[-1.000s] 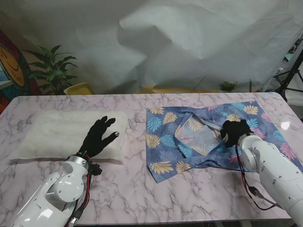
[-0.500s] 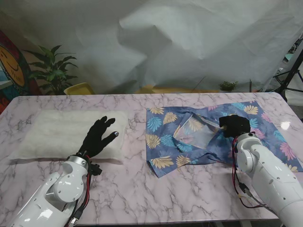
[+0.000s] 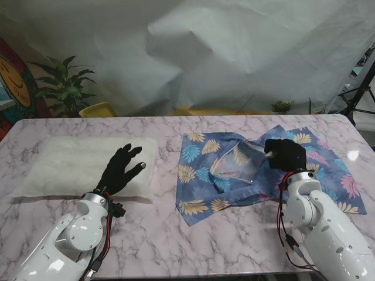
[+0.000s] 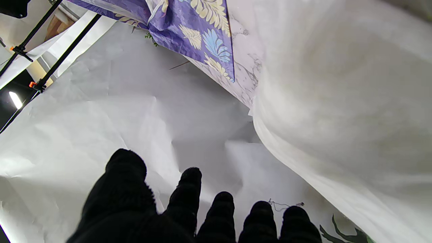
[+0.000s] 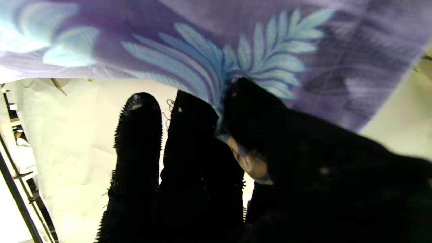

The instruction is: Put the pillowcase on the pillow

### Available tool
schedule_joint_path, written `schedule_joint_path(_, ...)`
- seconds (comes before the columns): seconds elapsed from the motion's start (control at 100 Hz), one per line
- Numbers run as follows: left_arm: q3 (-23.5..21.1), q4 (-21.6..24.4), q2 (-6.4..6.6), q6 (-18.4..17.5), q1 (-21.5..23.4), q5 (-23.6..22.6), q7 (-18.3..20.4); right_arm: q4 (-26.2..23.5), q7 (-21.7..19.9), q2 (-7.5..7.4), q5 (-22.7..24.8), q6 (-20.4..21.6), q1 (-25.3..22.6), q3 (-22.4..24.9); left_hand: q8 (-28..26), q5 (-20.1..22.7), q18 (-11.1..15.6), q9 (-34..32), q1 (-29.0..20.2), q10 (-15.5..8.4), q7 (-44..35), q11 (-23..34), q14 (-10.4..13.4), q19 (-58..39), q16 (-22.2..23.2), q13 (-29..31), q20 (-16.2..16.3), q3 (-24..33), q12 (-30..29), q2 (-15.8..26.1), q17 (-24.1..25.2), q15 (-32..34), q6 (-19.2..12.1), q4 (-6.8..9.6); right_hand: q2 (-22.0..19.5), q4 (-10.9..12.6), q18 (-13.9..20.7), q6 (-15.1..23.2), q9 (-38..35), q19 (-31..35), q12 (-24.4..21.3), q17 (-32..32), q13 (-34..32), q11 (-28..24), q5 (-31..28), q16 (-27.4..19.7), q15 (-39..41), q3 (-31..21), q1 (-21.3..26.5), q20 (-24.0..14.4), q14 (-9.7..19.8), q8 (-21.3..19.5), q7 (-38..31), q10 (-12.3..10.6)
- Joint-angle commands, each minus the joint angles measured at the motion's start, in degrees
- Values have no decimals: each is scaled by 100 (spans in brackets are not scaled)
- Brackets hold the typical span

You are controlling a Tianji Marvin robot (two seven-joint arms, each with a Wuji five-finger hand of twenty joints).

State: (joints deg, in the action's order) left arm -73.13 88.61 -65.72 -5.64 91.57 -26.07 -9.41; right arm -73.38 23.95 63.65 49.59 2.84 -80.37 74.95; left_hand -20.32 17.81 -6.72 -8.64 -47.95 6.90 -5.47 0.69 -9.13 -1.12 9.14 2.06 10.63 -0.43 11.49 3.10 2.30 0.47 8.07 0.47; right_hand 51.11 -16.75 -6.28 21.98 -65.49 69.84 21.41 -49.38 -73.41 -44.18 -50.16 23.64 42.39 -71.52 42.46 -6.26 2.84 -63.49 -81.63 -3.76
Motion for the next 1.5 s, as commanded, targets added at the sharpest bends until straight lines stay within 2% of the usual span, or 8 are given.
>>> schedule_joint_path(0.0, 33, -3, -23, -45, -23, 47, 70, -144, 128, 96, 29, -80, -126, -56, -15, 76, 201, 284, -5, -5, 25, -84, 41, 28, -31, -111, 126, -140, 9, 155, 18, -86, 19, -144, -70, 193, 135, -45, -187, 142, 177, -80, -159, -475, -323, 137, 272, -189, 359, -5, 85, -94, -556, -256)
schedule_joint_path(0.13, 88, -54, -37, -156, -86, 117, 45, -426, 311, 179, -88, -330, -235, -92, -15, 88, 219, 267, -19, -17, 22, -67, 71, 21, -7, -103, 140, -141, 42, 135, 14, -77, 18, -145, -55, 186, 137, -58, -217, 129, 185, -78, -163, -444, -316, 182, 323, -199, 337, -68, 53, -90, -552, -226)
schedule_joint_path(0.44, -98, 42, 27, -281, -282, 127, 346, -757, -31, 223, -377, -687, -266, -109, 4, -9, 345, 251, -23, -63, 64, -43, 164, 11, 67, -89, 167, -161, 74, 2, 7, -61, 6, -147, -60, 187, 123, -85, -232, 79, 218, -66, -146, -389, -325, 174, 306, -172, 351, -205, 26, -60, -543, -204)
schedule_joint_path(0.68, -658, 95, 287, -396, -469, -759, 1096, -832, 199, 339, -705, -769, -311, -242, 40, -166, 434, 239, 559, -203, 106, -30, 247, 85, 111, -78, 87, -155, 118, -548, -23, -77, -47, -129, -88, 192, 93, -90, -235, 54, 236, -44, -147, -370, -318, 175, 291, -141, 354, -280, 10, -49, -545, -202)
schedule_joint_path(0.95, -1388, -166, 504, -726, -253, -1464, 1696, -1006, 169, 351, -756, -840, -452, -276, 368, -979, 512, 327, 1272, -422, 513, -224, 374, 184, -358, -116, -280, -190, -474, -959, -36, -181, -250, -329, -120, 198, 61, -110, -234, 26, 260, -33, -153, -345, -301, 190, 290, -116, 359, -375, 12, -38, -545, -180)
schedule_joint_path(1.12, -1788, -114, 623, -873, 104, -1916, 2102, -920, 151, 357, -799, -839, -405, -321, 1139, -1024, 527, 374, 1412, -408, 742, -287, 391, 201, -741, -143, -642, -153, -1070, -1184, -48, -219, -381, -382, -130, 198, 62, -118, -231, 10, 292, -33, -151, -341, -293, 191, 281, -115, 357, -414, 4, -35, -546, -175)
schedule_joint_path(1.29, -1997, 23, 673, -967, 463, -2333, 2217, -780, 118, 377, -949, -828, -311, -361, 2049, -1012, 515, 387, 1514, -245, 877, -288, 301, 279, -815, -154, -1054, -168, -1073, -1181, -48, -229, -342, -403, -139, 197, 53, -127, -227, -4, 317, -29, -153, -334, -284, 193, 277, -117, 355, -449, -5, -33, -546, -163)
schedule_joint_path(1.49, -2039, -83, 705, -1183, 564, -3013, 1907, -733, 66, 387, -1051, -825, -307, -357, 2133, -1019, 432, 401, 1505, -72, 871, -291, 174, 267, -816, -170, -1090, -164, -1074, -1226, -32, -231, -211, -407, -144, 198, 19, -138, -226, -13, 340, -20, -155, -333, -275, 197, 273, -120, 361, -497, -14, -31, -547, -151)
